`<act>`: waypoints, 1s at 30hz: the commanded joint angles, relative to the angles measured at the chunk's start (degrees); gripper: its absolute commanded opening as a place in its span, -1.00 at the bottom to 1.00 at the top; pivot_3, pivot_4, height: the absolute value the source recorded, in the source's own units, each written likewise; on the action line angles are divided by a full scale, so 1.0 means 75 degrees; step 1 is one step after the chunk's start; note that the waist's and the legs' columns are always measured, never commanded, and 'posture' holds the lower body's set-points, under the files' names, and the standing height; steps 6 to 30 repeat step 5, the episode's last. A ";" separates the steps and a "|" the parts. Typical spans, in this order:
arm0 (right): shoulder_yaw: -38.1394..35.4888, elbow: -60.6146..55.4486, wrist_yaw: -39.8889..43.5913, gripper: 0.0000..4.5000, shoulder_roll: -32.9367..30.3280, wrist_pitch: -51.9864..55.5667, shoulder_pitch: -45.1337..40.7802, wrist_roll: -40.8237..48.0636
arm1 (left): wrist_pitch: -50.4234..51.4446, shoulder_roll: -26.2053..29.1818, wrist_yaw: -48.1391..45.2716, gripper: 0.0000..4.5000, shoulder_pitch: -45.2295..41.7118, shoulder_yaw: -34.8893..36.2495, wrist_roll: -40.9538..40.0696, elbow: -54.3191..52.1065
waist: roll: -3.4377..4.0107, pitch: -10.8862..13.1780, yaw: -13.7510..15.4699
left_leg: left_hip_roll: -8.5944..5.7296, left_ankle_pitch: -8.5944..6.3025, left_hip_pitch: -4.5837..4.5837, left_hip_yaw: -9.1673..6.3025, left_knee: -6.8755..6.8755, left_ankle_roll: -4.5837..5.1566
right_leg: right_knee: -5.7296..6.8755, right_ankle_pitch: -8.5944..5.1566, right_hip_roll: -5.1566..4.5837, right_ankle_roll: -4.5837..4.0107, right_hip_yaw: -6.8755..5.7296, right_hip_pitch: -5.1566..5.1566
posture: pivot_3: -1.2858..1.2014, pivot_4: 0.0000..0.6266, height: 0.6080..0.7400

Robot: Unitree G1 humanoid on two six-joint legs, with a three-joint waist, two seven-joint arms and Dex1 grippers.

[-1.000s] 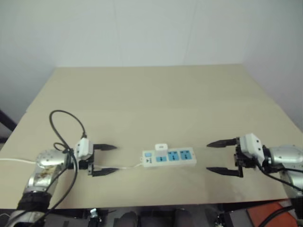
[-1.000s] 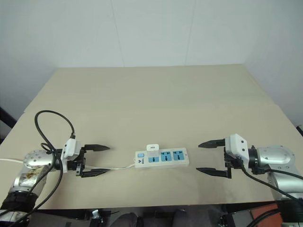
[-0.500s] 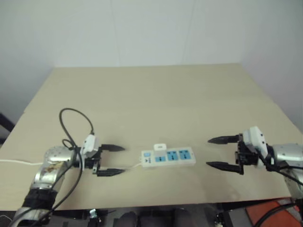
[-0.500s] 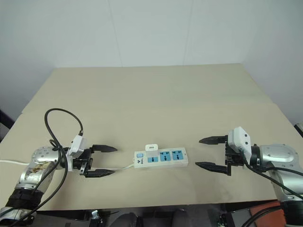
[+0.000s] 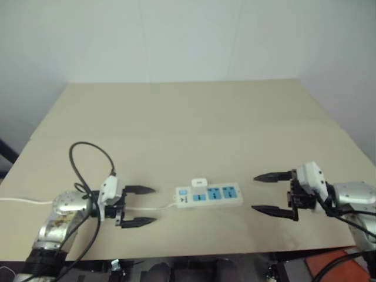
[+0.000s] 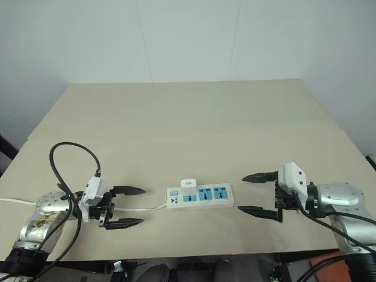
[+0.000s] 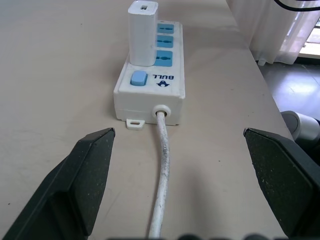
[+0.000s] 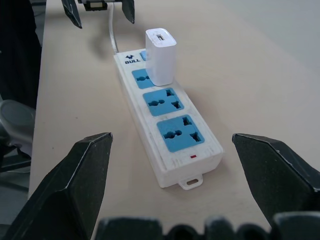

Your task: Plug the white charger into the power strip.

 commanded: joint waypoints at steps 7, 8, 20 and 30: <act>-0.0101 -0.0384 -0.0290 1.00 0.0145 -0.0215 0.0111 -0.0060 | -0.0059 -0.0071 0.0246 0.99 -0.0322 -0.0008 -0.0012 -0.0171 | 0.0000 0.0000 0.0001 | -0.0001 0.0000 0.0000 0.0001 0.0000 0.0000 | -0.0001 0.0000 0.0000 0.0000 0.0000 0.0000 | 0.03 -0.52 1.00; -0.0101 -0.0384 -0.0290 1.00 0.0145 -0.0215 0.0111 -0.0060 | -0.0059 -0.0071 0.0246 0.99 -0.0322 -0.0008 -0.0012 -0.0171 | 0.0000 0.0000 0.0001 | -0.0001 0.0000 0.0000 0.0001 0.0000 0.0000 | -0.0001 0.0000 0.0000 0.0000 0.0000 0.0000 | 0.03 -0.52 1.00; -0.0101 -0.0384 -0.0290 1.00 0.0145 -0.0215 0.0111 -0.0060 | -0.0059 -0.0071 0.0246 0.99 -0.0322 -0.0008 -0.0012 -0.0171 | 0.0000 0.0000 0.0001 | -0.0001 0.0000 0.0000 0.0001 0.0000 0.0000 | -0.0001 0.0000 0.0000 0.0000 0.0000 0.0000 | 0.03 -0.52 1.00; -0.0101 -0.0384 -0.0290 1.00 0.0145 -0.0215 0.0111 -0.0060 | -0.0059 -0.0071 0.0246 0.99 -0.0322 -0.0008 -0.0012 -0.0171 | 0.0000 0.0000 0.0001 | -0.0001 0.0000 0.0000 0.0001 0.0000 0.0000 | -0.0001 0.0000 0.0000 0.0000 0.0000 0.0000 | 0.03 -0.52 1.00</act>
